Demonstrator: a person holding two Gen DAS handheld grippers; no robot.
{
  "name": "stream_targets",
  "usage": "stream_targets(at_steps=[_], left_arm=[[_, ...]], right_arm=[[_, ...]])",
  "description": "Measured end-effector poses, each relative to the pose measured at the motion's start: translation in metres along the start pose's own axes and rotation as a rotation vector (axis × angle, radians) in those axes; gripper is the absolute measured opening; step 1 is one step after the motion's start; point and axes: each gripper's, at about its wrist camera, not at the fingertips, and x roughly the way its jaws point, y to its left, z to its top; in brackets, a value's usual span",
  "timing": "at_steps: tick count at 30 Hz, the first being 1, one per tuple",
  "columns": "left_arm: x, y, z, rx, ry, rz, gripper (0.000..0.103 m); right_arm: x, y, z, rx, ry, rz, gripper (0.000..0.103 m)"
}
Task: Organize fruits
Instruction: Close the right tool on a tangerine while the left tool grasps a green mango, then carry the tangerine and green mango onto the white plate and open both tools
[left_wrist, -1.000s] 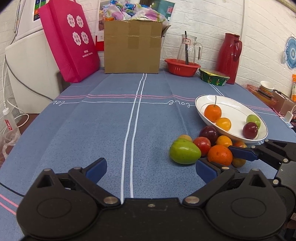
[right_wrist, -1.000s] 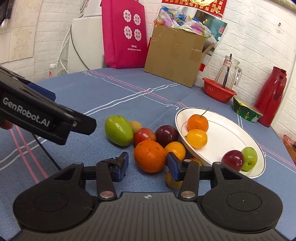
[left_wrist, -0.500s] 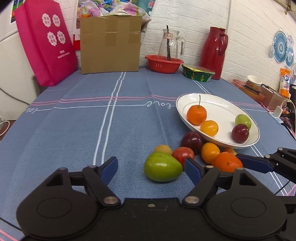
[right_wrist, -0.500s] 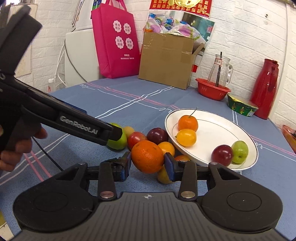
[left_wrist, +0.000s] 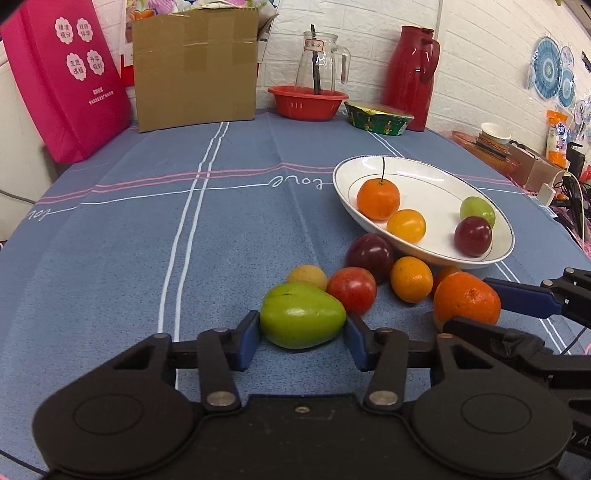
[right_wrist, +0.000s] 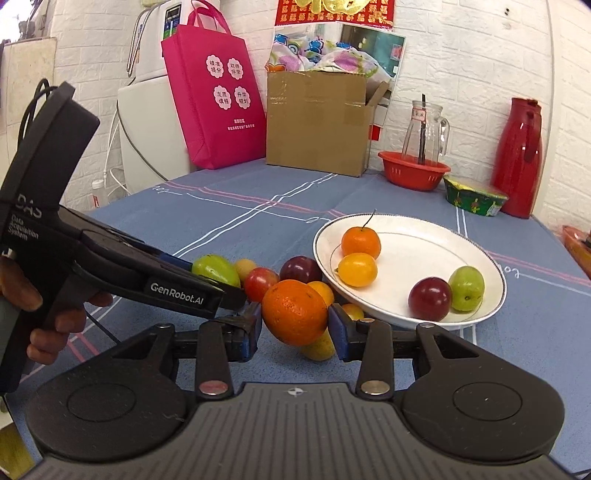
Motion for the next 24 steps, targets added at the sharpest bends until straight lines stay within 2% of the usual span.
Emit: stream_targets(at_steps=[6, 11, 17, 24], left_arm=[[-0.025, -0.003, 0.006, 0.026, -0.061, -0.005, 0.103], [-0.03, -0.012, 0.034, 0.049, -0.117, -0.05, 0.103], [-0.008, -0.027, 0.075, 0.076, -0.138, -0.106, 0.103], [0.04, -0.031, 0.117, 0.049, -0.107, -0.122, 0.103]], right_arm=[[-0.006, -0.013, 0.004, 0.054, -0.018, 0.004, 0.067], [-0.012, -0.031, 0.015, 0.088, -0.07, -0.013, 0.067], [-0.004, -0.069, 0.026, 0.129, -0.1, -0.112, 0.067], [0.02, -0.112, 0.036, 0.178, -0.095, -0.172, 0.067]])
